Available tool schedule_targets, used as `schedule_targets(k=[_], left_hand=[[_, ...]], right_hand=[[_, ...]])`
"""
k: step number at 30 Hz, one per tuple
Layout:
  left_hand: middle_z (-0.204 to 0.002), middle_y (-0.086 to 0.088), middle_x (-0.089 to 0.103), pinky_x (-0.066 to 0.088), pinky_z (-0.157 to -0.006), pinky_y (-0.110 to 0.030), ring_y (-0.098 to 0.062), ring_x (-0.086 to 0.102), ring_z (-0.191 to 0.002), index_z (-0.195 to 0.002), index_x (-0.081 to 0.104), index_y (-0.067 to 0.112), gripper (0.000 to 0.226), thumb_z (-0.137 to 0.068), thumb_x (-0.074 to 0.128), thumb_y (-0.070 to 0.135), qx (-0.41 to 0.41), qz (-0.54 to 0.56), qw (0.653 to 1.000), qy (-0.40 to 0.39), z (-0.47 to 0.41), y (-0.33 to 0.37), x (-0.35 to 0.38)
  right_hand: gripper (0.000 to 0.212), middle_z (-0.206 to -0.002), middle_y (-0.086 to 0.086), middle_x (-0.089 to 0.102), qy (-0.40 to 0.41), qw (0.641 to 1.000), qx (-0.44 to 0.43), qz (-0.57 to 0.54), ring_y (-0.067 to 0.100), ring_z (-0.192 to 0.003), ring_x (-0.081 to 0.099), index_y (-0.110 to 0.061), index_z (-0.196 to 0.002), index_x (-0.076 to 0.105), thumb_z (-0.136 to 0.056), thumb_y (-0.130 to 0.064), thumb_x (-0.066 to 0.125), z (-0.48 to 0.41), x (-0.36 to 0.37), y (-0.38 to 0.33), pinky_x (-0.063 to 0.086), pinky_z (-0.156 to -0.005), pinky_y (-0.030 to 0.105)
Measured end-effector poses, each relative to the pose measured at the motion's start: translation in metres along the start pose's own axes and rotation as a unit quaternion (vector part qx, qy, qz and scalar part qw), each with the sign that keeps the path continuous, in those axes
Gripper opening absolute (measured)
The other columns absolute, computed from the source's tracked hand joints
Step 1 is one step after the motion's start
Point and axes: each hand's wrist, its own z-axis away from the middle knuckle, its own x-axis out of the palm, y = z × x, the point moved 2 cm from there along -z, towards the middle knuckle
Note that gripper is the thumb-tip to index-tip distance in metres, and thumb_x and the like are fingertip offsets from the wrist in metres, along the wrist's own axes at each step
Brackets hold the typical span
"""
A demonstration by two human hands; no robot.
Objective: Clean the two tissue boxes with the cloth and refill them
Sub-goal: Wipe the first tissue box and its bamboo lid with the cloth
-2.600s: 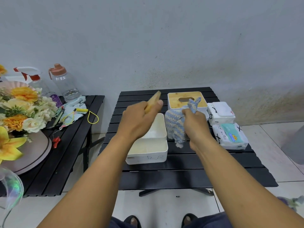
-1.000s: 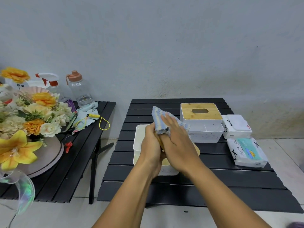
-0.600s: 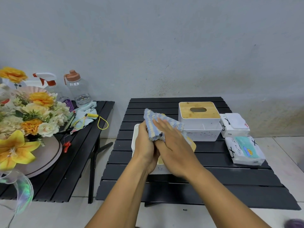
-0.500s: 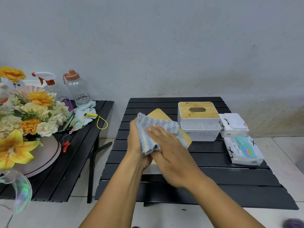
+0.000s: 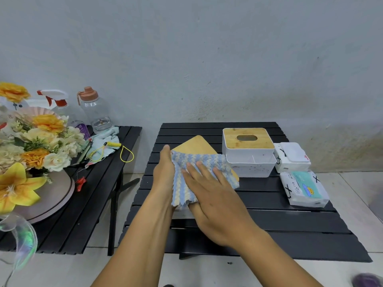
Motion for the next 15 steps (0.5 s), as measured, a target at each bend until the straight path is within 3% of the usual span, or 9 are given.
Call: schedule_targets(k=[2,4,7,9,11,15], left_hand=[[-0.088,-0.004,0.069,0.048,-0.063,-0.033,-0.019,0.066,-0.076,-0.088,0.062,0.018,0.047,-0.102,0.047,0.061,-0.014,0.002,1.0,0.008,-0.002,-0.003,-0.004],[-0.088,-0.003,0.071,0.052,-0.068,-0.034,-0.02,0.068,-0.077,-0.094,0.065,0.016,0.05,-0.101,0.049,0.062,-0.022,0.041,0.998,-0.043,0.001,-0.009,-0.001],[-0.085,0.002,0.067,0.05,-0.063,-0.032,-0.014,0.064,-0.071,-0.098,0.064,0.018,0.041,-0.104,0.048,0.055,-0.033,0.046,0.995,-0.079,0.008,-0.011,0.004],[-0.09,-0.005,0.072,0.053,-0.065,-0.032,-0.019,0.069,-0.076,-0.104,0.067,0.011,0.051,-0.099,0.056,0.06,-0.055,0.067,0.995,-0.042,0.004,-0.005,0.002],[-0.105,-0.015,0.077,0.062,-0.078,-0.043,-0.029,0.075,-0.089,-0.119,0.067,0.007,0.064,-0.094,0.061,0.065,-0.08,0.124,0.989,-0.021,-0.002,-0.002,-0.001],[-0.109,-0.017,0.078,0.059,-0.094,-0.056,-0.034,0.076,-0.099,-0.113,0.068,0.007,0.051,-0.1,0.058,0.055,-0.063,0.159,0.985,0.011,0.002,-0.003,0.003]], right_hand=[[0.07,-0.166,-0.013,0.003,0.004,1.0,0.007,0.002,0.008,-0.152,-0.009,-0.027,-0.159,0.014,-0.09,-0.04,0.01,0.0,0.0,0.002,-0.006,-0.123,0.037],[0.071,-0.166,-0.012,0.005,0.016,1.0,0.022,0.005,0.009,-0.153,-0.007,-0.028,-0.159,0.014,-0.089,-0.042,0.008,-0.005,-0.005,0.004,-0.002,-0.124,0.039],[0.071,-0.166,-0.01,0.009,0.023,0.999,0.022,0.025,0.012,-0.153,-0.002,-0.027,-0.159,0.016,-0.089,-0.042,0.009,-0.008,-0.01,0.004,0.0,-0.125,0.041],[0.069,-0.166,-0.009,0.015,0.017,0.999,0.005,0.03,0.012,-0.154,0.004,-0.026,-0.157,0.023,-0.091,-0.04,0.013,-0.004,-0.011,0.003,0.003,-0.125,0.042],[0.067,-0.163,-0.009,0.024,0.021,1.0,-0.005,0.021,0.013,-0.153,0.012,-0.025,-0.155,0.033,-0.091,-0.039,0.017,0.001,-0.012,0.004,0.006,-0.125,0.043],[0.068,-0.162,-0.011,0.027,0.039,0.999,0.029,0.024,0.011,-0.153,0.011,-0.028,-0.154,0.034,-0.09,-0.041,0.016,-0.001,-0.014,0.014,0.004,-0.125,0.043]])
